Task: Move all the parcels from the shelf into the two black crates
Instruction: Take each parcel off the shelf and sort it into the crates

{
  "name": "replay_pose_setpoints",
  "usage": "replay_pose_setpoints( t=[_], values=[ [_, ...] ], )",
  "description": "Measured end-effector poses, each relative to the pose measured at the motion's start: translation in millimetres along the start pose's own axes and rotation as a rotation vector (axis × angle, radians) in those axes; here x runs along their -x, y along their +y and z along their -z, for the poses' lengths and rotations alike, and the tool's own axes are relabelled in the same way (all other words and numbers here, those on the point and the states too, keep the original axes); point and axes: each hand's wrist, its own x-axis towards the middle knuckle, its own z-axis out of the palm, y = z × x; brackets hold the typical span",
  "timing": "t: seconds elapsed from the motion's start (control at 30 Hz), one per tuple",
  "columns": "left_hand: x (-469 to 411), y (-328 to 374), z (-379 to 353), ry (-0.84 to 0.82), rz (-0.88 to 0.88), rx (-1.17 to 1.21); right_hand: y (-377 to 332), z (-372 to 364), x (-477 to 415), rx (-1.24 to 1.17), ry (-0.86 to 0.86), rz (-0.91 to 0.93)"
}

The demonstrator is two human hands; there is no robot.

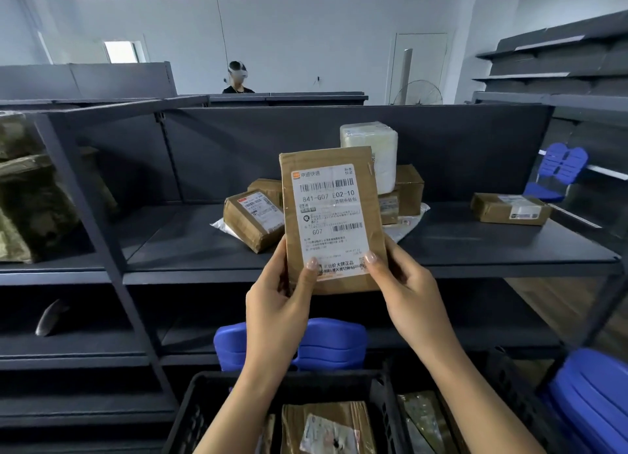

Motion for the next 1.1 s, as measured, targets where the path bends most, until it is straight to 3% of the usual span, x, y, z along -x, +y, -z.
replay_pose_setpoints(
  t=[0.3, 0.53, 0.9, 1.1],
  values=[
    [63.2, -19.9, -96.2, -0.058, 0.112, -0.123, 47.1, 102.7, 26.5, 0.126, -0.029, -0.167],
    [117.6, -59.1, -161.5, -0.251, 0.433, -0.374, 121.5, 171.0, 72.7, 0.237, -0.021, -0.471],
    [175.3, -134.5, -213.9, -0.58, 0.596, -0.552, 199.8, 214.5, 146.8, 0.317, -0.002, -0.772],
    [213.2, -163.2, -232.4, -0.779, 0.757, -0.618, 228.1, 228.2, 189.9, 0.206, 0.087, -0.96]
  ],
)
